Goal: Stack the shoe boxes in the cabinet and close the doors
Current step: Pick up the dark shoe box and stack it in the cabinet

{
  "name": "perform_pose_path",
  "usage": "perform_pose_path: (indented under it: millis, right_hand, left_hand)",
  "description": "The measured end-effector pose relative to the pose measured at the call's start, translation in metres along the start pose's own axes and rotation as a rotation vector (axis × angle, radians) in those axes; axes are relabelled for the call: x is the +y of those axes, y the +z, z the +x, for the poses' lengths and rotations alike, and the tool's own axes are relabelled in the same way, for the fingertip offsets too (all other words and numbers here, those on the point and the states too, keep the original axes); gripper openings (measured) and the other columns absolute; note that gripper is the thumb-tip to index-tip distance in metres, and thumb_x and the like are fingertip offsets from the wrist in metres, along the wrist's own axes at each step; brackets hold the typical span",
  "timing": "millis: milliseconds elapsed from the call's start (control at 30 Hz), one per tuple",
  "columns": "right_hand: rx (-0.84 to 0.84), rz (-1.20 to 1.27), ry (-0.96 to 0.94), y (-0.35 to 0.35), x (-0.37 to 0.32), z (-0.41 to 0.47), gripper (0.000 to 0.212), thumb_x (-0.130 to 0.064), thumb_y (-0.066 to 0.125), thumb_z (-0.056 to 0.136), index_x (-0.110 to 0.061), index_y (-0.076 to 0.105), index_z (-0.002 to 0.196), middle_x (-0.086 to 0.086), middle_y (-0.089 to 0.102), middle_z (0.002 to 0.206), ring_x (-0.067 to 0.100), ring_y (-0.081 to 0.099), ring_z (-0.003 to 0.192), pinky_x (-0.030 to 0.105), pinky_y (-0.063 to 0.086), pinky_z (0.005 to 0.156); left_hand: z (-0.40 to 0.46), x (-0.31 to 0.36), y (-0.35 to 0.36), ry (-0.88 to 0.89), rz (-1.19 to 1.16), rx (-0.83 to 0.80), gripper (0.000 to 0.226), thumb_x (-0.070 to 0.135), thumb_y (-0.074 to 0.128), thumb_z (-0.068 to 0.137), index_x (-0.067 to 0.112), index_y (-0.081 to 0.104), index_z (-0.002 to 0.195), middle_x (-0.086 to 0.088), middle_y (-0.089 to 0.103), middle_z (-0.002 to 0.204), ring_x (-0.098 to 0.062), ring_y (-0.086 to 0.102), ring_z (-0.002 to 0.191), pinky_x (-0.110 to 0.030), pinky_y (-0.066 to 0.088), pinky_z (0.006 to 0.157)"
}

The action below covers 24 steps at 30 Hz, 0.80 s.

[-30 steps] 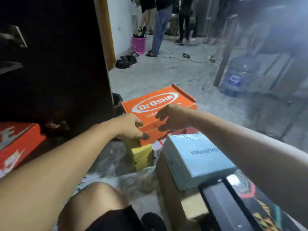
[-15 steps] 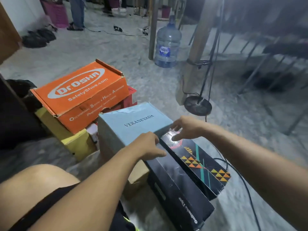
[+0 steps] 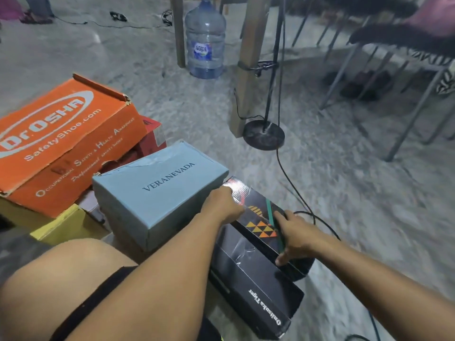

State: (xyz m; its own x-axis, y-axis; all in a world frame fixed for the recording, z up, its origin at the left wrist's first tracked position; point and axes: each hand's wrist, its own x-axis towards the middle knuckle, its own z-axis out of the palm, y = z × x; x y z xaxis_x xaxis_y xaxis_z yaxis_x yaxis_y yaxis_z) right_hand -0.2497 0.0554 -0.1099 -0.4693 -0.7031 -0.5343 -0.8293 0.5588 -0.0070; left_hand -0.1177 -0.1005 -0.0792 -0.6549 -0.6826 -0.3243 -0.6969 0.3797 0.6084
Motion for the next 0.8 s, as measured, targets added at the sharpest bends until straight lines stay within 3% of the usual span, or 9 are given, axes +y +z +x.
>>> perform_pose_path:
  millis: [100, 300, 433, 467, 533, 600, 700, 800]
  right_hand:
    - [0.019, 0.007, 0.018, 0.01, 0.01, 0.002, 0.117, -0.049, 0.086, 0.055, -0.023, 0.019, 0.148, 0.006, 0.023, 0.151, 0.03, 0.029, 0.138, 0.05, 0.043, 0.104]
    - [0.106, 0.102, 0.05, 0.016, 0.032, 0.006, 0.109, -0.033, 0.076, 0.06, -0.025, 0.017, 0.151, 0.006, 0.021, 0.152, 0.027, 0.024, 0.14, 0.045, 0.04, 0.107]
    - [0.152, 0.242, 0.325, 0.031, 0.04, 0.005, 0.122, -0.031, 0.081, 0.061, -0.024, 0.0, 0.152, 0.008, -0.014, 0.16, 0.039, 0.0, 0.147, 0.06, 0.032, 0.109]
    - [0.144, 0.33, 0.407, 0.034, 0.041, 0.005, 0.128, -0.029, 0.084, 0.06, -0.024, -0.005, 0.152, 0.008, -0.017, 0.159, 0.041, 0.003, 0.147, 0.059, 0.035, 0.108]
    - [0.116, 0.492, 0.504, 0.035, 0.041, 0.004, 0.135, -0.023, 0.088, 0.056, -0.022, -0.007, 0.152, 0.012, -0.006, 0.158, 0.04, 0.027, 0.14, 0.043, 0.045, 0.101]
    - [0.116, 0.569, 0.515, 0.035, 0.045, 0.005, 0.128, -0.02, 0.089, 0.053, -0.021, 0.006, 0.149, 0.015, 0.019, 0.147, 0.034, 0.047, 0.121, 0.034, 0.048, 0.089]
    - [0.148, 0.614, 0.503, 0.025, 0.053, 0.006, 0.108, -0.022, 0.09, 0.044, -0.021, 0.028, 0.133, 0.014, 0.034, 0.128, 0.032, 0.054, 0.105, 0.041, 0.052, 0.091]
    - [0.22, 0.604, 0.493, -0.003, 0.068, -0.002, 0.098, -0.022, 0.088, 0.043, -0.019, 0.035, 0.125, 0.014, 0.037, 0.122, 0.033, 0.056, 0.1, 0.045, 0.053, 0.09]
  left_hand:
    - [0.018, 0.009, 0.006, -0.064, -0.031, 0.032, 0.043, 0.018, 0.064, 0.081, 0.001, 0.058, 0.12, -0.017, 0.061, 0.123, -0.032, 0.059, 0.11, -0.036, 0.05, 0.087]
    - [0.041, 0.017, 0.017, -0.26, -0.165, 0.032, 0.05, 0.013, 0.053, 0.082, -0.001, 0.049, 0.13, -0.021, 0.051, 0.135, -0.036, 0.049, 0.125, -0.041, 0.043, 0.105]
    - [0.049, 0.013, 0.019, -0.385, -0.308, 0.02, 0.055, 0.014, 0.056, 0.08, -0.001, 0.047, 0.132, -0.021, 0.051, 0.135, -0.037, 0.05, 0.123, -0.045, 0.045, 0.104]
    - [0.05, 0.011, 0.02, -0.405, -0.33, 0.019, 0.054, 0.015, 0.056, 0.08, -0.002, 0.048, 0.131, -0.021, 0.052, 0.133, -0.037, 0.051, 0.121, -0.045, 0.046, 0.103]
    - [0.051, 0.01, 0.022, -0.42, -0.342, 0.001, 0.052, 0.017, 0.057, 0.081, -0.002, 0.049, 0.129, -0.02, 0.054, 0.131, -0.037, 0.051, 0.121, -0.045, 0.045, 0.104]
    - [0.049, 0.01, 0.024, -0.403, -0.315, -0.014, 0.048, 0.015, 0.055, 0.083, -0.002, 0.049, 0.127, -0.018, 0.054, 0.131, -0.035, 0.05, 0.123, -0.043, 0.043, 0.106]
    - [0.049, 0.015, 0.024, -0.369, -0.263, 0.03, 0.049, 0.015, 0.053, 0.084, 0.001, 0.047, 0.13, -0.017, 0.051, 0.134, -0.033, 0.043, 0.128, -0.038, 0.041, 0.107]
    - [0.042, 0.025, 0.019, -0.296, -0.262, 0.068, 0.055, 0.017, 0.057, 0.08, 0.003, 0.045, 0.131, -0.015, 0.047, 0.137, -0.034, 0.039, 0.13, -0.039, 0.041, 0.105]
